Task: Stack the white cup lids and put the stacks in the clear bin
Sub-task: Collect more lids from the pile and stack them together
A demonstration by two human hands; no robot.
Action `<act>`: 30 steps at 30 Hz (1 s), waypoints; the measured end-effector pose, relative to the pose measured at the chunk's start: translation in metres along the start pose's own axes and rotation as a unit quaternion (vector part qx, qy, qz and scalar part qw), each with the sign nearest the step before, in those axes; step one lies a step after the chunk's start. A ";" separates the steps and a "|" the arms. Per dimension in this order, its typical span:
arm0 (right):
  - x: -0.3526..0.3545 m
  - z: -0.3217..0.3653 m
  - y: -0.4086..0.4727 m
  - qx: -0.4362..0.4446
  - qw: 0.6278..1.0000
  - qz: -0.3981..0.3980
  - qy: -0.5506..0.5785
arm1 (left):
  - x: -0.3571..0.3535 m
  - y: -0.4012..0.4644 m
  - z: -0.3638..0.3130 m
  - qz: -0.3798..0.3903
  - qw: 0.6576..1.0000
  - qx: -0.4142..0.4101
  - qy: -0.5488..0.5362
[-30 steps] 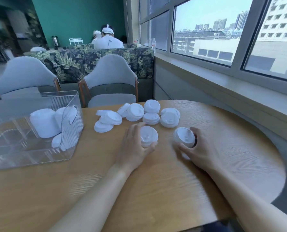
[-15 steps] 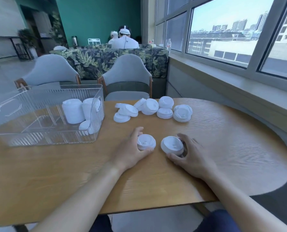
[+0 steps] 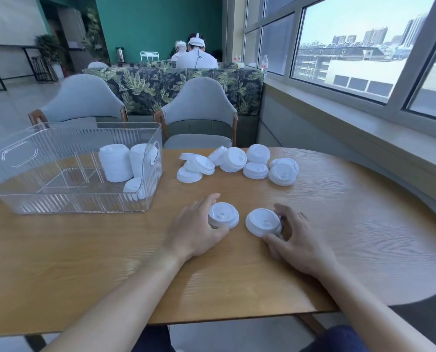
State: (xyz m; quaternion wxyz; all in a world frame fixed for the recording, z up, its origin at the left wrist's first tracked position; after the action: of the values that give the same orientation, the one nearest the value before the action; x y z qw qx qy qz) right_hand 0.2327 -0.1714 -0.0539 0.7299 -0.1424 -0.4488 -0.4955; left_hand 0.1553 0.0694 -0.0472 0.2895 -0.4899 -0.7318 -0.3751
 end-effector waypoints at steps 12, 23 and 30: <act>-0.003 0.008 0.002 0.030 0.999 0.012 -0.029 | 0.002 0.000 0.001 -0.041 0.994 0.007 -0.097; 0.000 -0.001 0.004 -0.002 0.998 -0.002 0.064 | -0.024 0.008 -0.037 -0.017 0.992 -0.032 -0.124; -0.002 -0.002 0.005 0.002 0.998 -0.015 0.066 | -0.032 0.007 -0.044 0.001 0.993 -0.060 -0.099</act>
State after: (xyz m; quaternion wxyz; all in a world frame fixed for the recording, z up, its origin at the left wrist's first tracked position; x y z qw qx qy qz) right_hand 0.2377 -0.1692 -0.0559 0.7508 -0.1012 -0.4030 -0.5134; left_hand 0.1753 0.0184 -0.0463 0.1864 -0.5413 -0.7328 -0.3677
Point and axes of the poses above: each hand's wrist, its own y-axis towards the middle knuckle, its own x-axis out of the back of the hand, z = x × y, the point moved 6 cm from there along y, towards the middle knuckle, and after that the axes turned 2 degrees about z, right-handed, at the moved point
